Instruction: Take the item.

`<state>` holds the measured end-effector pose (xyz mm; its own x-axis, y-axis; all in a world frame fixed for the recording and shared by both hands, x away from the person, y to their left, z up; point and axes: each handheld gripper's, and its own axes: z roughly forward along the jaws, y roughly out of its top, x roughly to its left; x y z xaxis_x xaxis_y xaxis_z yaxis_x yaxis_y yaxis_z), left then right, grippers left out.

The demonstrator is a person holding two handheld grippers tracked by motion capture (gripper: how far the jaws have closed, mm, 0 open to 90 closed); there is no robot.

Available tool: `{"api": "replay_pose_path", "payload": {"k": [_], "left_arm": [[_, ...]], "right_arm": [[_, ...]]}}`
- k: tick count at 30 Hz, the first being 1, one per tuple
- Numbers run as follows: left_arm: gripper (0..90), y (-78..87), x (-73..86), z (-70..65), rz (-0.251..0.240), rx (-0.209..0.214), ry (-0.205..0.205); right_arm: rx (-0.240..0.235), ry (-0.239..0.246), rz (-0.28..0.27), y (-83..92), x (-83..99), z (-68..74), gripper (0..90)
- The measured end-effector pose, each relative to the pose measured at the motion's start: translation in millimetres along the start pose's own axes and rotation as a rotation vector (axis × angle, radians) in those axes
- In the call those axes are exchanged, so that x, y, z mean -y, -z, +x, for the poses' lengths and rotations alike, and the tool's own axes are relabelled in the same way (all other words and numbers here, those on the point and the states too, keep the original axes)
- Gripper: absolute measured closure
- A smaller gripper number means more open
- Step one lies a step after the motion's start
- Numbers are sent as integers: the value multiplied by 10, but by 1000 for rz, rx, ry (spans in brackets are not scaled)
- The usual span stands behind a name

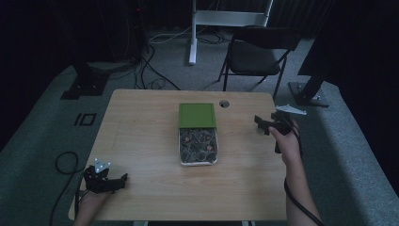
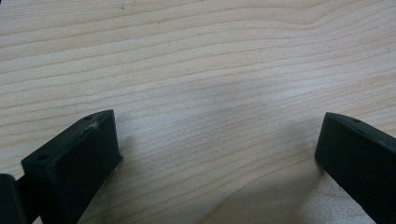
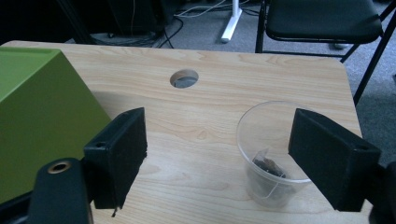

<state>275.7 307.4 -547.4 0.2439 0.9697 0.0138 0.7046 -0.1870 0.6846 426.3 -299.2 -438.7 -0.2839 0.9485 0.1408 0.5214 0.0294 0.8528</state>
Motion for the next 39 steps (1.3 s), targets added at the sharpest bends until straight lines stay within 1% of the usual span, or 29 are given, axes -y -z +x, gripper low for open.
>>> {"api": "replay_pose_path", "payload": {"k": [2,12,16,17,19,28,34,39], "left_arm": [[2,0,0,0,0,0,0],[2,0,0,0,0,0,0],[2,0,0,0,0,0,0],[2,0,0,0,0,0,0],[2,0,0,0,0,0,0],[2,0,0,0,0,0,0],[2,0,0,0,0,0,0],[2,0,0,0,0,0,0]], "right_arm": [[-1,1,0,19,8,8,192],[-27,40,-12,153,50,81,188],[-33,48,-18,214,81,111,188],[-30,59,-16,226,91,117,188],[-29,64,-18,250,112,133,188],[-60,76,-20,342,267,229,188],[-81,94,-28,420,358,303,187],[-85,103,-19,439,494,312,187]]}}
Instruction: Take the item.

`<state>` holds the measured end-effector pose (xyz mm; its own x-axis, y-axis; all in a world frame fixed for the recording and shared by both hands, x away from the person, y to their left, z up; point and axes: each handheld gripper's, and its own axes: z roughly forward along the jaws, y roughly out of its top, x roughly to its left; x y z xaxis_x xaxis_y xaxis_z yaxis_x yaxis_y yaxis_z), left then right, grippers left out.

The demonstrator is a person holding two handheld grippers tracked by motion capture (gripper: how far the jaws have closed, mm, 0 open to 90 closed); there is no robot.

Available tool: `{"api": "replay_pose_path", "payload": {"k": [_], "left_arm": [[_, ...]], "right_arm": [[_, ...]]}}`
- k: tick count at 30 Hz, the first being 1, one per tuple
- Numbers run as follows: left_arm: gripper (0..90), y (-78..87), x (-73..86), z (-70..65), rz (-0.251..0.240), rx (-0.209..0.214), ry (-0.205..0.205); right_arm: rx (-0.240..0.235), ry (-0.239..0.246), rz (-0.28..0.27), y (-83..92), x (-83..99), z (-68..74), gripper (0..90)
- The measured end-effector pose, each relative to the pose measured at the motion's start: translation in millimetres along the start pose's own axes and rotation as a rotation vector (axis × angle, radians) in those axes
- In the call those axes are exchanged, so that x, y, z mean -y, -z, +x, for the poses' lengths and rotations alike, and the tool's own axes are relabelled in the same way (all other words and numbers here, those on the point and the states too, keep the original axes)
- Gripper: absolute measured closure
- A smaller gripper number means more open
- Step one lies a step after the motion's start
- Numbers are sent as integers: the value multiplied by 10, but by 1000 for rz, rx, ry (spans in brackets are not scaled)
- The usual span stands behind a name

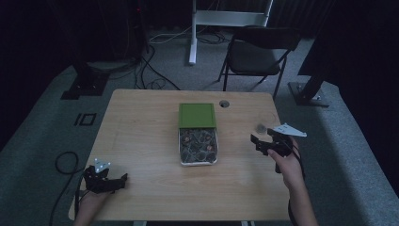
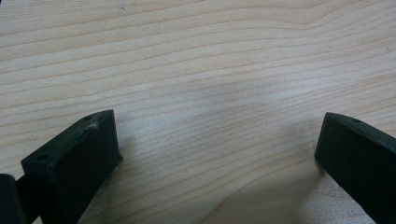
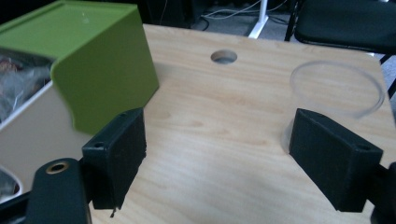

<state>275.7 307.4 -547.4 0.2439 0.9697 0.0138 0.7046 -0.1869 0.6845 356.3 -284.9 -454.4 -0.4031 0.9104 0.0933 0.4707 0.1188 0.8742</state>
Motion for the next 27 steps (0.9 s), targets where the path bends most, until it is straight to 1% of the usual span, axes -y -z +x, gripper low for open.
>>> {"api": "replay_pose_path", "payload": {"k": [4,12,15,20,25,27], "left_arm": [[2,0,0,0,0,0,0],[2,0,0,0,0,0,0],[2,0,0,0,0,0,0],[2,0,0,0,0,0,0],[2,0,0,0,0,0,0],[2,-1,0,0,-1,0,0]], "right_arm": [[10,-6,17,-11,136,-17,187],[14,-27,53,-31,378,-58,187],[13,-32,66,-32,447,-73,187],[13,-18,94,-22,562,-95,187],[17,-30,102,2,645,-110,187],[19,-36,111,15,706,-128,180]]}}
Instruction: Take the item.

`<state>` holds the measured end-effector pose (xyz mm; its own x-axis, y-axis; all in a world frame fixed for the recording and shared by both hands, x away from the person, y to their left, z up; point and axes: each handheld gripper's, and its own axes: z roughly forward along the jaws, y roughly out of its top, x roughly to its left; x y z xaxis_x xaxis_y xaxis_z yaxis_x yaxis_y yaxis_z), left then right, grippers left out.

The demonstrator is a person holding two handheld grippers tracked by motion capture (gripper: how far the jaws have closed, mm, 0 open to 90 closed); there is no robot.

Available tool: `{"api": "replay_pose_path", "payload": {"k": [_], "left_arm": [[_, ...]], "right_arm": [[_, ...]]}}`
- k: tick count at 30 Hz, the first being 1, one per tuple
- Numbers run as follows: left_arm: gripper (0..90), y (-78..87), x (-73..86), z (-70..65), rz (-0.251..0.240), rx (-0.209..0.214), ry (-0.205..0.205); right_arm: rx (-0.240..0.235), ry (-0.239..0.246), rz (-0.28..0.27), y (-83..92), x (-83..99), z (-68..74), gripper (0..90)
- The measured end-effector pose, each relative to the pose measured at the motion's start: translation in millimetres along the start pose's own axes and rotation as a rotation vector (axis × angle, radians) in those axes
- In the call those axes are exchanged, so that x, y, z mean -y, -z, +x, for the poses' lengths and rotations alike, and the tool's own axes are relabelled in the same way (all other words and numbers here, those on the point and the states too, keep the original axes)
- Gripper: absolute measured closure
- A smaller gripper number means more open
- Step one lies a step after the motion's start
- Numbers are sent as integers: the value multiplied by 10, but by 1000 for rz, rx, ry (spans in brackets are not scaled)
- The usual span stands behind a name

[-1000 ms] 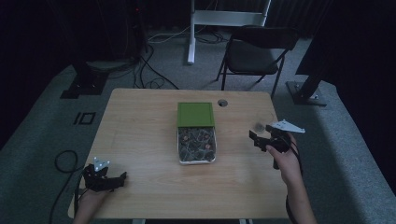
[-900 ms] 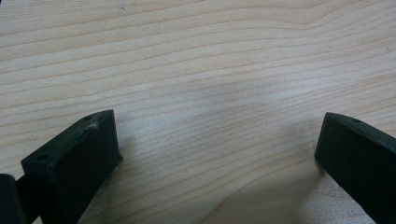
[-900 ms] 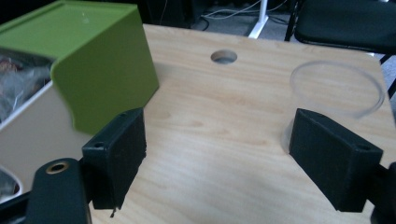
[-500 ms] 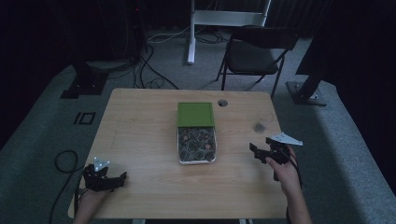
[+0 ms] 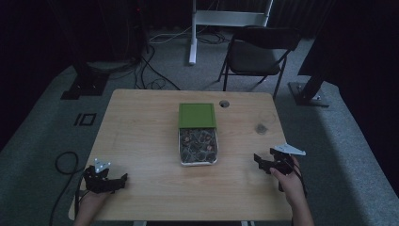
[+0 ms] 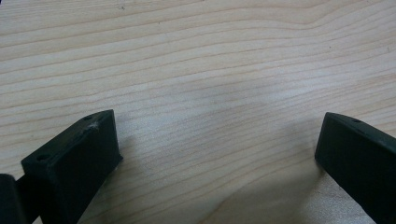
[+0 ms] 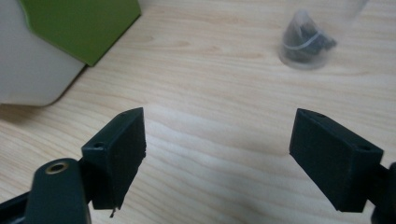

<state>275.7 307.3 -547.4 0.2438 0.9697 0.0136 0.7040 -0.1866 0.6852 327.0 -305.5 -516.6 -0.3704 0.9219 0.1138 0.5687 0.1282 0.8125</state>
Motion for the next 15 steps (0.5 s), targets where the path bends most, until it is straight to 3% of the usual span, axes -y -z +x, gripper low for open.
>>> {"api": "replay_pose_path", "payload": {"k": [15], "left_arm": [[2,0,0,1,0,0,-1]], "right_arm": [[16,24,62,61,275,-44,180]]}}
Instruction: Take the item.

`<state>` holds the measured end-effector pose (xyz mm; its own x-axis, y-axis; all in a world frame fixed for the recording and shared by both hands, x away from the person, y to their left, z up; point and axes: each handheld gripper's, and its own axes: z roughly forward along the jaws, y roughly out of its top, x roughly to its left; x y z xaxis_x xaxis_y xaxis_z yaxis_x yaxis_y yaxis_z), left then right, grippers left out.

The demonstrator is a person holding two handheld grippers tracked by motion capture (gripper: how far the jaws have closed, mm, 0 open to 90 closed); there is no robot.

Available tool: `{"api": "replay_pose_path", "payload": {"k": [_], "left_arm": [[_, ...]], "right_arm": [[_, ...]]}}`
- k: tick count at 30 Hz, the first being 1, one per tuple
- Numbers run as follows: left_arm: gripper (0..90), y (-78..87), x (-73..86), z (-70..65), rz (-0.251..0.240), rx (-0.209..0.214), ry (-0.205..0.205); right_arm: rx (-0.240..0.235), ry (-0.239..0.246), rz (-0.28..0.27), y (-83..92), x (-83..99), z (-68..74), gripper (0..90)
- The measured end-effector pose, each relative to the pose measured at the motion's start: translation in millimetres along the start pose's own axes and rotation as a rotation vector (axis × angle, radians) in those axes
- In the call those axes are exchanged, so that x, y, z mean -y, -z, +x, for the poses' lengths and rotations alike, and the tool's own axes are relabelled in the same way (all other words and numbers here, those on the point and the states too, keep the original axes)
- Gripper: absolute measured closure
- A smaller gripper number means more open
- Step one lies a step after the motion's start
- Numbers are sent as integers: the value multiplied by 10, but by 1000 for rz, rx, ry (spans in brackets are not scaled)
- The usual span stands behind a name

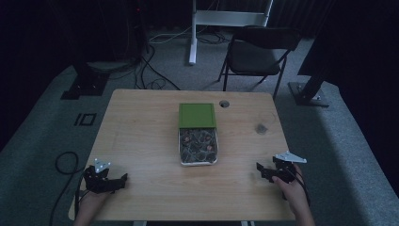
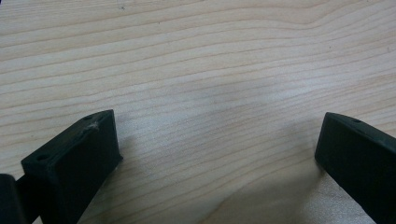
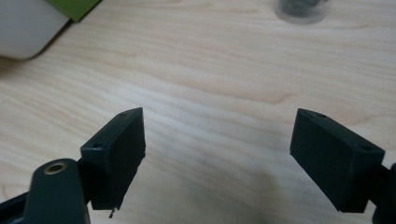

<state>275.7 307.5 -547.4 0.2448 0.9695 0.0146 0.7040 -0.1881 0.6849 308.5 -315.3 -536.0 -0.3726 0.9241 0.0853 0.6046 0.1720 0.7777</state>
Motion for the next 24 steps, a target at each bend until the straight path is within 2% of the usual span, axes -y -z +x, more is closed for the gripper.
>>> {"api": "replay_pose_path", "payload": {"k": [6,10,14,21,24], "left_arm": [[2,0,0,0,0,0,0],[2,0,0,0,0,0,0],[2,0,0,0,1,0,0],[2,0,0,0,0,0,0],[2,0,0,0,0,0,0]], "right_arm": [[-4,4,6,45,86,-4,178],[-21,58,23,51,146,22,148],[-31,73,36,44,204,35,147],[-52,155,70,40,245,89,147],[-46,147,79,38,249,104,147]]}}
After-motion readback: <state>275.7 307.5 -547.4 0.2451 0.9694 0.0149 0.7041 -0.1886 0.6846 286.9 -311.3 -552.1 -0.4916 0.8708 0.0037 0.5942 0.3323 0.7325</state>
